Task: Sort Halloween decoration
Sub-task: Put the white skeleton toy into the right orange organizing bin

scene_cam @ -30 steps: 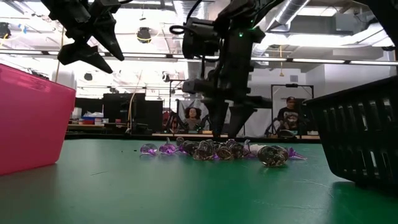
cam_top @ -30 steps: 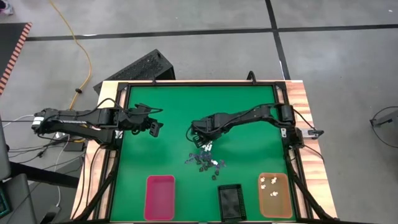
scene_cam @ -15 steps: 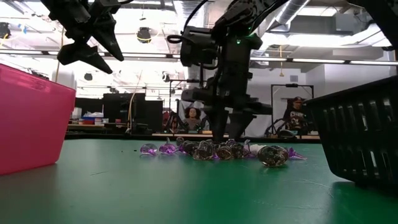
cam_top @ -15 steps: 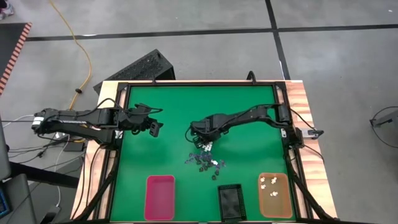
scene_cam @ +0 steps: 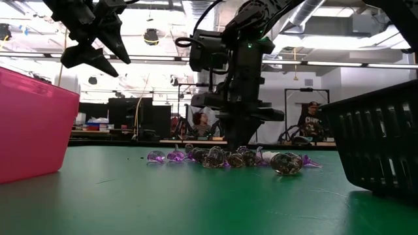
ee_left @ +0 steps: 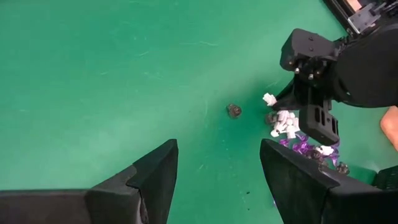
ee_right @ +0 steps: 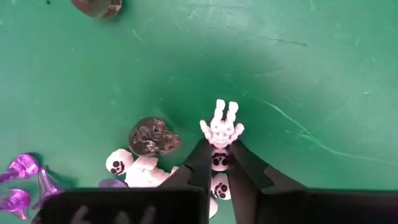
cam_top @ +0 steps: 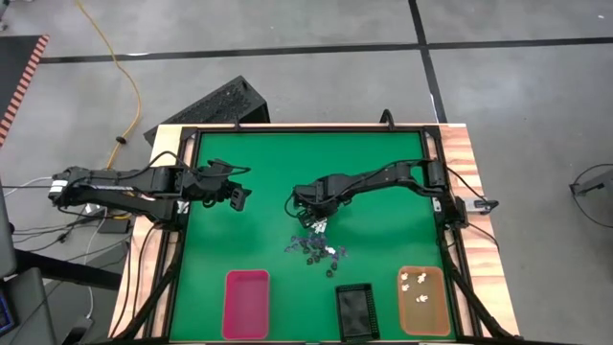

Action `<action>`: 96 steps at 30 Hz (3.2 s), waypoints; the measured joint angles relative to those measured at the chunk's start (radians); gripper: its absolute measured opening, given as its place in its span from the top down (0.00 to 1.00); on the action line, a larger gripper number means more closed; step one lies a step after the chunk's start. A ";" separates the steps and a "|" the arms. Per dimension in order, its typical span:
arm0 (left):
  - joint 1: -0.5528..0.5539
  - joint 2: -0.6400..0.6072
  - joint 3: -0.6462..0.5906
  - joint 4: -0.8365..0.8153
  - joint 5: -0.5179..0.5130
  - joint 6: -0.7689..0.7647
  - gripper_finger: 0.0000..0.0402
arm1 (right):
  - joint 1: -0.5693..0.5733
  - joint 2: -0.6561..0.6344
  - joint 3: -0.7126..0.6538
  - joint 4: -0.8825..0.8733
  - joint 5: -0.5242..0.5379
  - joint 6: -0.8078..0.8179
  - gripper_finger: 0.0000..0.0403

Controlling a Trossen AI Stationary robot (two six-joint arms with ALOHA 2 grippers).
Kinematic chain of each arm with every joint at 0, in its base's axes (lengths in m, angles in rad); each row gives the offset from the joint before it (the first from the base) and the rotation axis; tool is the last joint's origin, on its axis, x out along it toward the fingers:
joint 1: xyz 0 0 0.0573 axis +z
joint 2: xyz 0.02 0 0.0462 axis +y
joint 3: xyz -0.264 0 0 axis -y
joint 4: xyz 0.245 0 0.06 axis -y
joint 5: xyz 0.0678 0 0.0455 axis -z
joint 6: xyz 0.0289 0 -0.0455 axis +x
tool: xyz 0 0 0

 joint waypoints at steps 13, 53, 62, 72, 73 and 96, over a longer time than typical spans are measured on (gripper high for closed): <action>0.000 0.000 0.000 0.000 -0.001 0.000 0.46 | 0.040 -0.183 -0.002 -0.047 -0.008 -0.010 0.89; 0.000 0.000 0.000 0.005 -0.007 -0.068 0.46 | 1.033 -0.571 -0.170 -0.493 -0.124 1.319 0.87; 0.000 0.000 0.000 0.004 -0.008 -0.067 0.46 | 1.055 -0.570 -0.274 -0.358 -0.130 1.314 0.78; 0.000 0.000 0.000 0.004 -0.025 -0.066 0.46 | 1.043 -0.571 -0.287 -0.348 -0.130 1.290 0.57; 0.000 0.000 0.000 0.004 -0.023 -0.067 0.46 | 1.038 -0.571 -0.287 -0.343 -0.130 1.283 0.56; 0.046 0.000 0.000 0.003 0.144 -0.026 0.46 | 0.283 -0.536 -0.287 0.035 0.131 0.167 0.55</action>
